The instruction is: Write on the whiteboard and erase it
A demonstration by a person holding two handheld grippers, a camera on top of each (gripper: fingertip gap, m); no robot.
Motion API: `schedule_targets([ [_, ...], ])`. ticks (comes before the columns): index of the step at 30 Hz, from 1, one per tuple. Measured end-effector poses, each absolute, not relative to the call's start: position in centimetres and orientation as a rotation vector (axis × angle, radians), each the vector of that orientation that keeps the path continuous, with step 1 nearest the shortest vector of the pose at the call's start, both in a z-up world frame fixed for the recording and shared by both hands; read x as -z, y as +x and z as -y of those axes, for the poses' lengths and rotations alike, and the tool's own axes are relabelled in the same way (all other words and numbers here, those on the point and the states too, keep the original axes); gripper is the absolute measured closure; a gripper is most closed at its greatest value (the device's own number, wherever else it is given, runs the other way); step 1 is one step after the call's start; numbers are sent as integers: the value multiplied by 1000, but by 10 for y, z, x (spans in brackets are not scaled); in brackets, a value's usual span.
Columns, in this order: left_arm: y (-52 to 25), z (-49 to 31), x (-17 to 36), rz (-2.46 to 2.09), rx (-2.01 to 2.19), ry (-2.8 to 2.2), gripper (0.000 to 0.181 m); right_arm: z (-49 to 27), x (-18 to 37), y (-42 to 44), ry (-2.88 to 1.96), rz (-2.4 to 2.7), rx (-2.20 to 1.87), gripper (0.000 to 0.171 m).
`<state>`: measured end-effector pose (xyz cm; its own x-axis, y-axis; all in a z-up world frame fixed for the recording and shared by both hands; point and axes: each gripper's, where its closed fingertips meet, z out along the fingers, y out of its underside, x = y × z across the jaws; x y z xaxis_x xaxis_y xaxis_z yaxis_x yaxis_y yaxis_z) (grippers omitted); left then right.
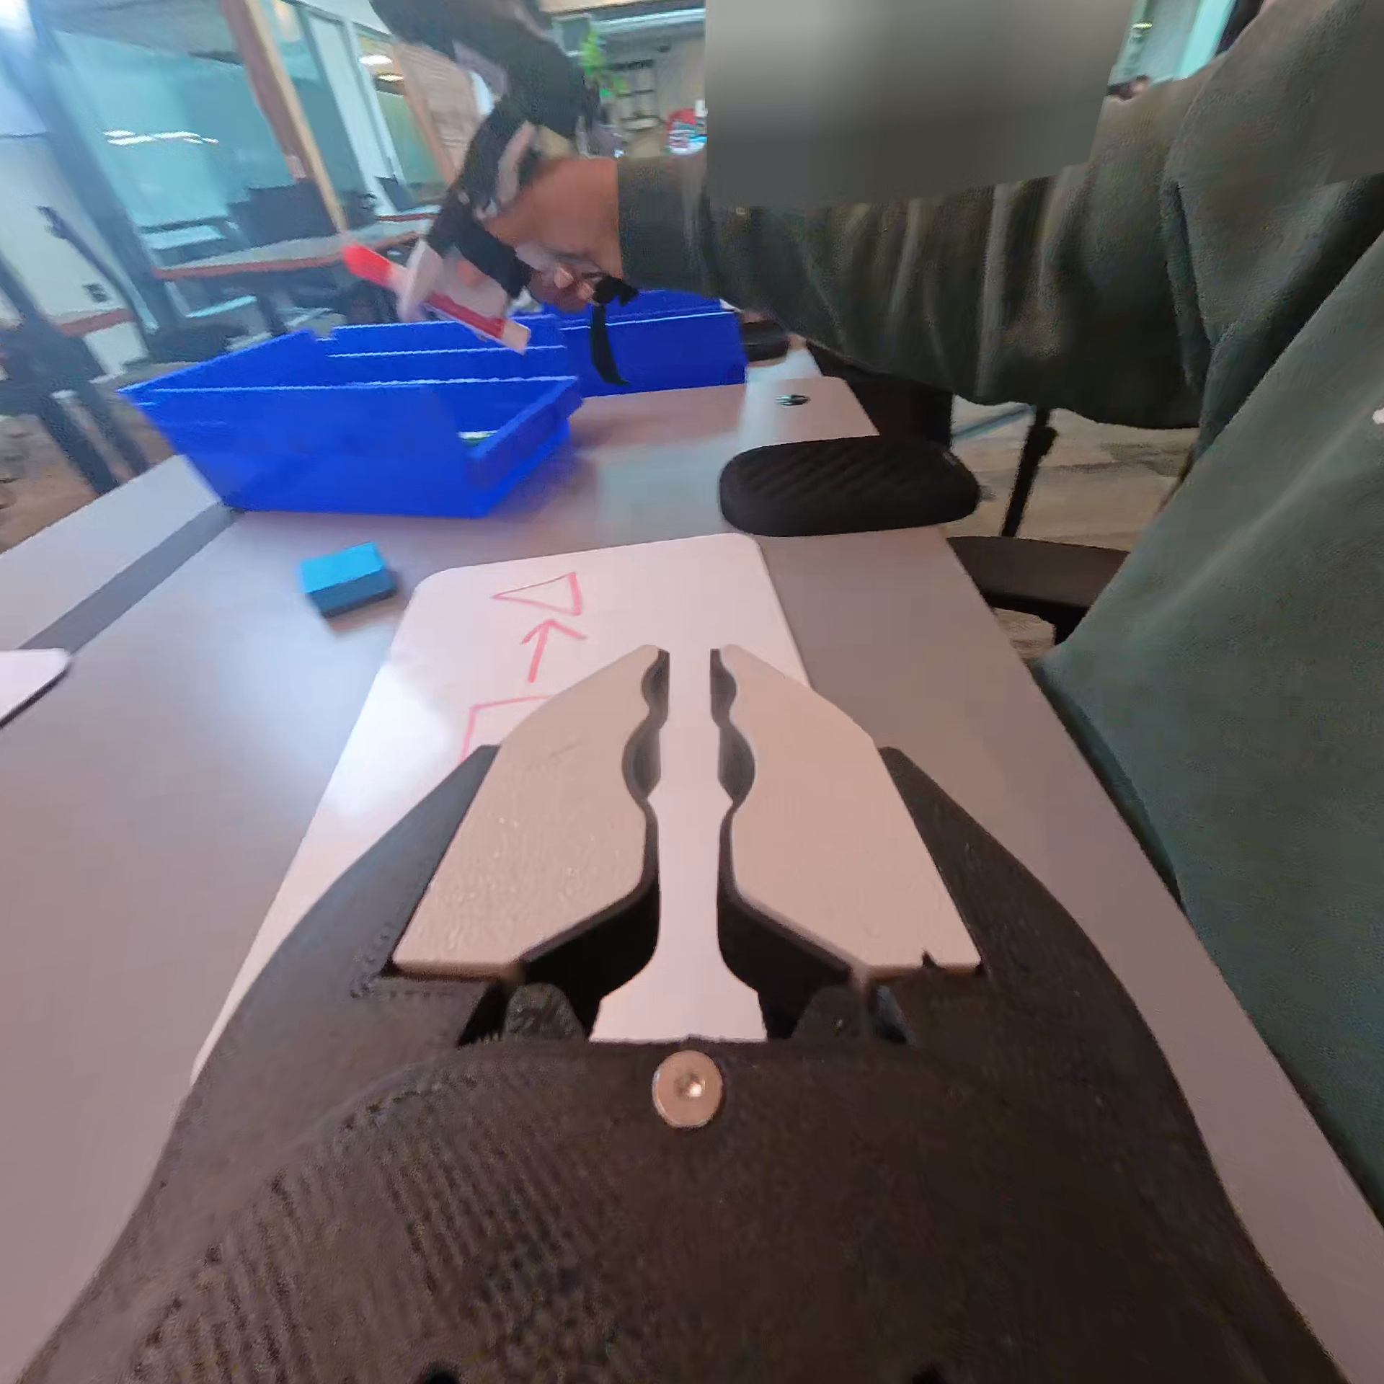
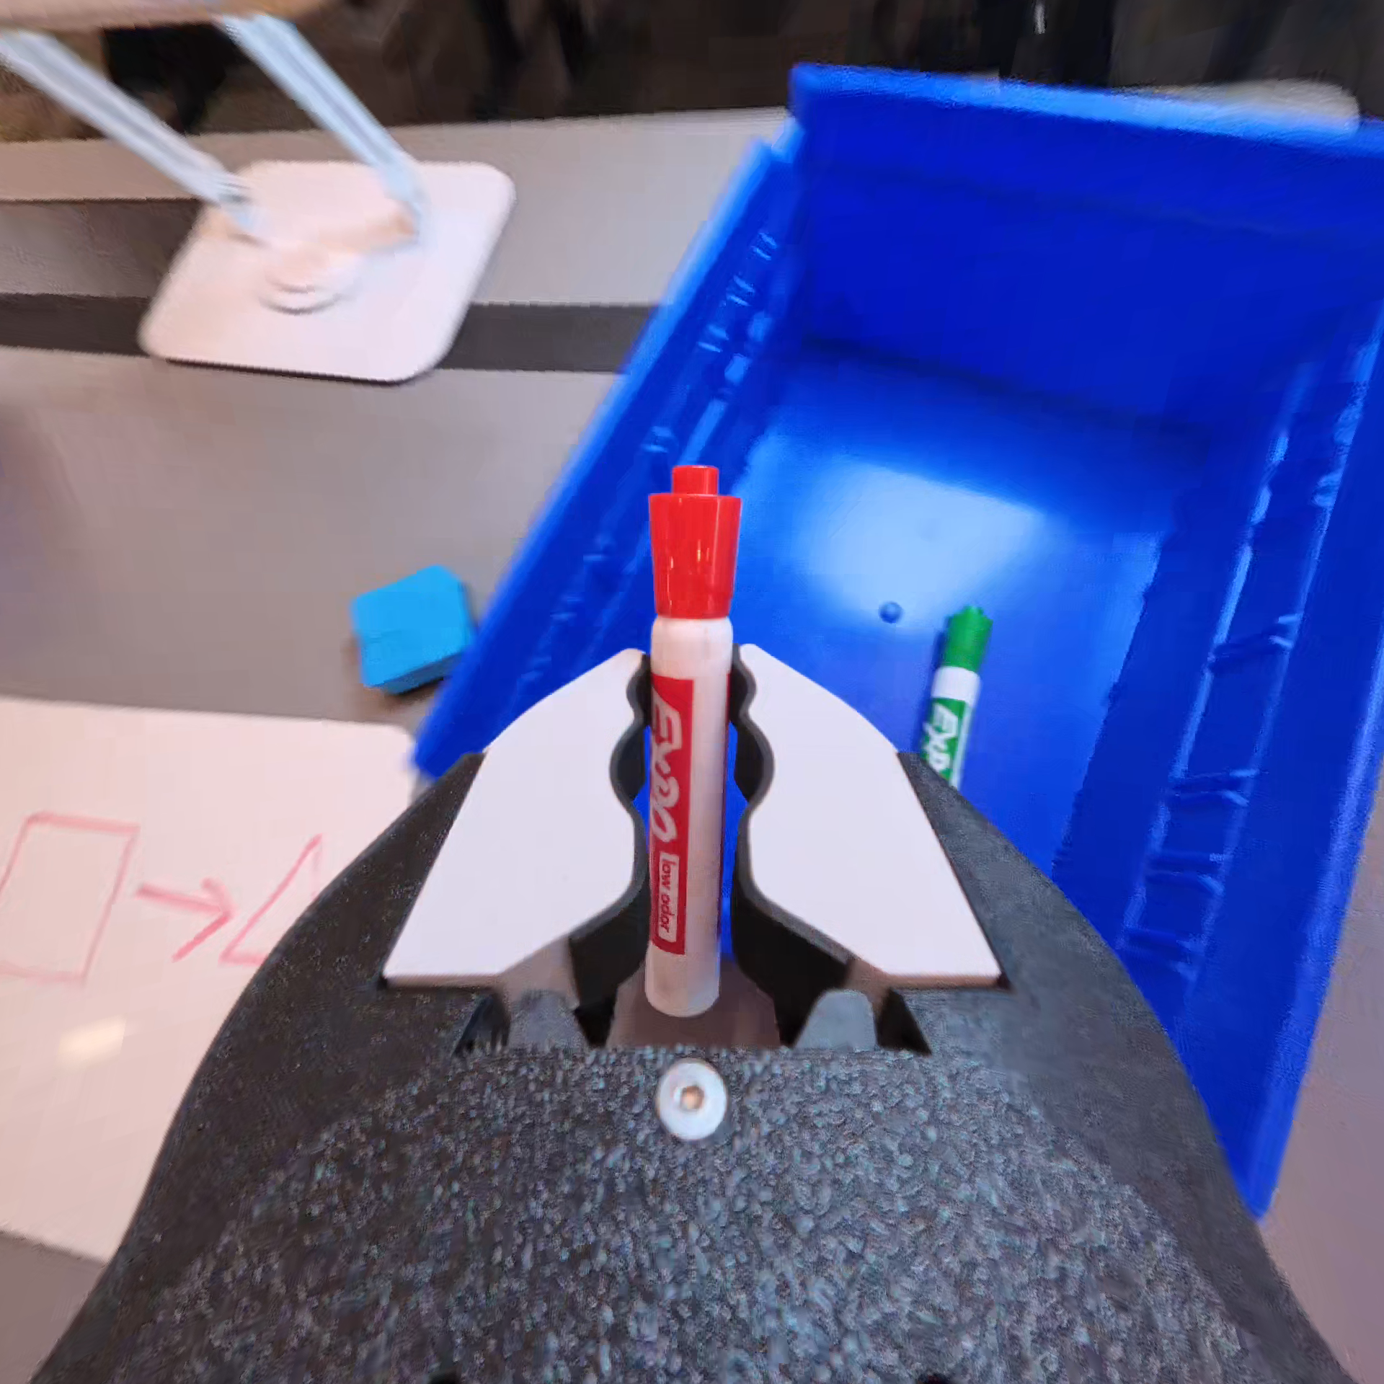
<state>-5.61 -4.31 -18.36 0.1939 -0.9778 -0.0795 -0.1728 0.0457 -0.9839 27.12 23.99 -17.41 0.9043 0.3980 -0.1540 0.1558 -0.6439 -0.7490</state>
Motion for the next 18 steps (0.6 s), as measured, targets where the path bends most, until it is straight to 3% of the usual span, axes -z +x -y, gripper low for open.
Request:
schedule_targets([
  [7, -105, 9, 196, -1072, 724, -1449, 181, -288, 267, 312, -2588, 284, -275, 152],
  [10, -109, 3, 198, -1045, 756, -1463, 181, -288, 270, 307, -2599, 320, -254, 133],
  [13, -108, 2, 205, -996, 873, -1506, 181, -293, 237, 302, -2450, 361, -159, 121],
  [18, -100, 2, 206, -1004, 874, -1473, 181, -243, 143, 183, -2086, 669, -336, 134],
])
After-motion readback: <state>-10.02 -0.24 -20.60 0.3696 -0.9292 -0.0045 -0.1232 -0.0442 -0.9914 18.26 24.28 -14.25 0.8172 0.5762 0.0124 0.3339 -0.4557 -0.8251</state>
